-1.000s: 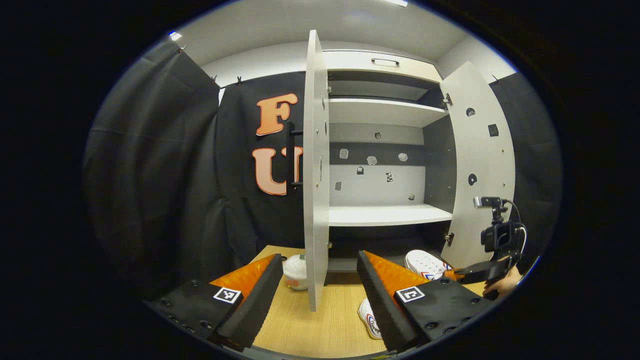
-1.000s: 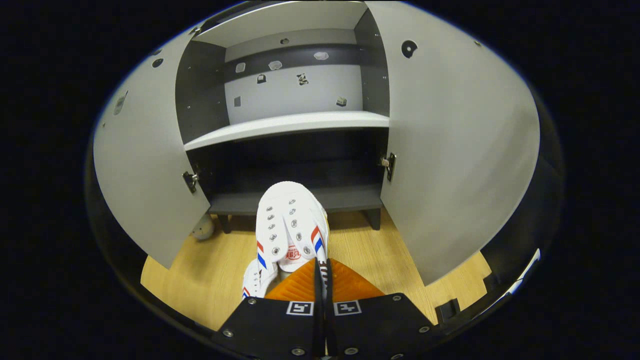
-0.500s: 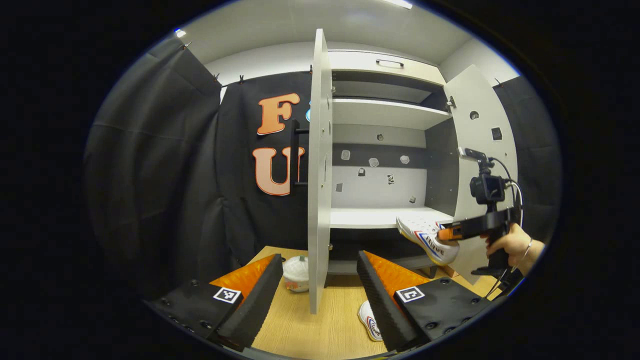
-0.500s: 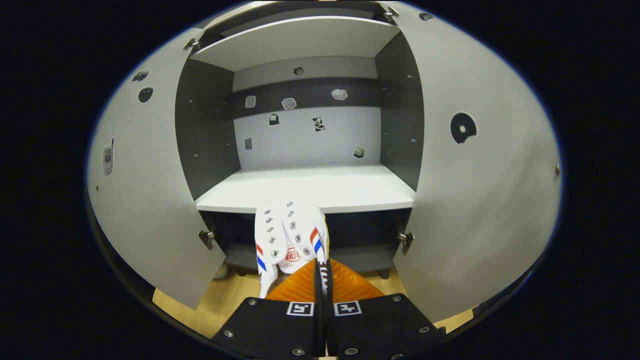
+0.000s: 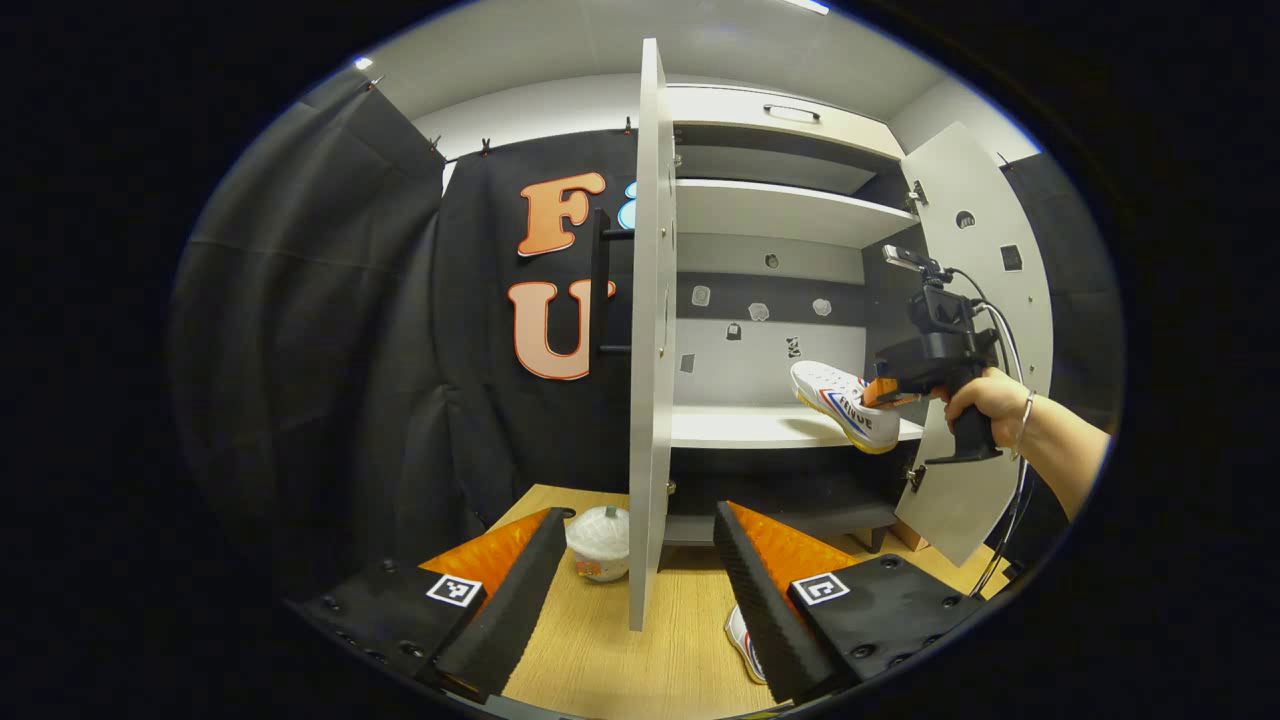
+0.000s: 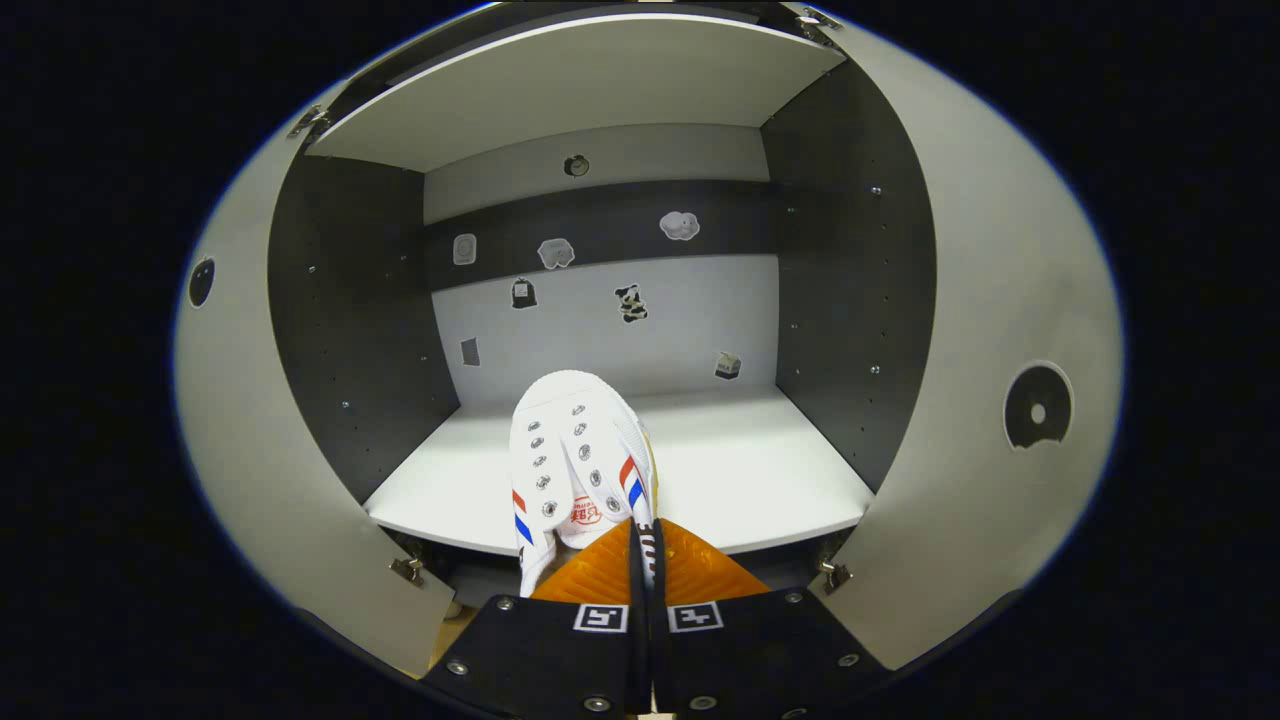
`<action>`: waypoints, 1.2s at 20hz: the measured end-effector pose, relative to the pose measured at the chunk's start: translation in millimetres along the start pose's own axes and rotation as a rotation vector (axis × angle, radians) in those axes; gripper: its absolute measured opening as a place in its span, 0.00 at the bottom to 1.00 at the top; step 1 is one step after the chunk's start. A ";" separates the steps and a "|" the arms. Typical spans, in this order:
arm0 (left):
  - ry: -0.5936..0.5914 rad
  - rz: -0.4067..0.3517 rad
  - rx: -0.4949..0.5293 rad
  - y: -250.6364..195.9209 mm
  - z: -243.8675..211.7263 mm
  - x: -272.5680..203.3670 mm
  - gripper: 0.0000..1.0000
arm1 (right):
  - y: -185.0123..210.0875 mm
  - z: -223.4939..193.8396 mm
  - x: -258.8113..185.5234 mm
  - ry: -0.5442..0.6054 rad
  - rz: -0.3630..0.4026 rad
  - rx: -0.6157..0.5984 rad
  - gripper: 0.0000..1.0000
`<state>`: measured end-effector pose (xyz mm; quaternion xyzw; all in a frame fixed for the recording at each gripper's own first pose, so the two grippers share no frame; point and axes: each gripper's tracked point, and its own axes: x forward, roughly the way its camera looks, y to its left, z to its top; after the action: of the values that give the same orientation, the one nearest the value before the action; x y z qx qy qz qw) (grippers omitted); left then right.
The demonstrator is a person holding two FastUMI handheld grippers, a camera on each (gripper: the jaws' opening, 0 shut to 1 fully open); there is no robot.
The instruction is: Grab one shoe with the right hand and put it into the shoe cabinet, grab the other shoe with the left hand and put it into the shoe cabinet; then close the right door with the right hand and the left door with the left hand.
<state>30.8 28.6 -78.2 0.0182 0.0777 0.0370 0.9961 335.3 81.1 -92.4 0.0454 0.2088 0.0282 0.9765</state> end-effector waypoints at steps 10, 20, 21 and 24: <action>0.012 0.024 0.018 4.9 -3.2 13.3 0.96 | -16.0 5.6 68.6 0.083 -0.040 0.054 0.00; 0.026 0.010 0.020 -3.9 -6.1 12.4 0.94 | -14.1 32.4 54.3 -0.003 -0.015 0.069 0.18; 0.028 0.006 0.011 -5.0 -7.4 12.3 0.96 | -16.4 32.3 45.6 -0.005 -0.015 0.057 0.19; 0.038 -0.019 -0.013 -12.7 -12.5 12.5 0.97 | -21.7 35.1 21.9 -0.051 -0.030 0.010 0.25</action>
<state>42.1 17.3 -93.0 0.0103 0.0965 0.0282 0.9949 370.5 58.5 -71.5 0.0476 0.1847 0.0111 0.9816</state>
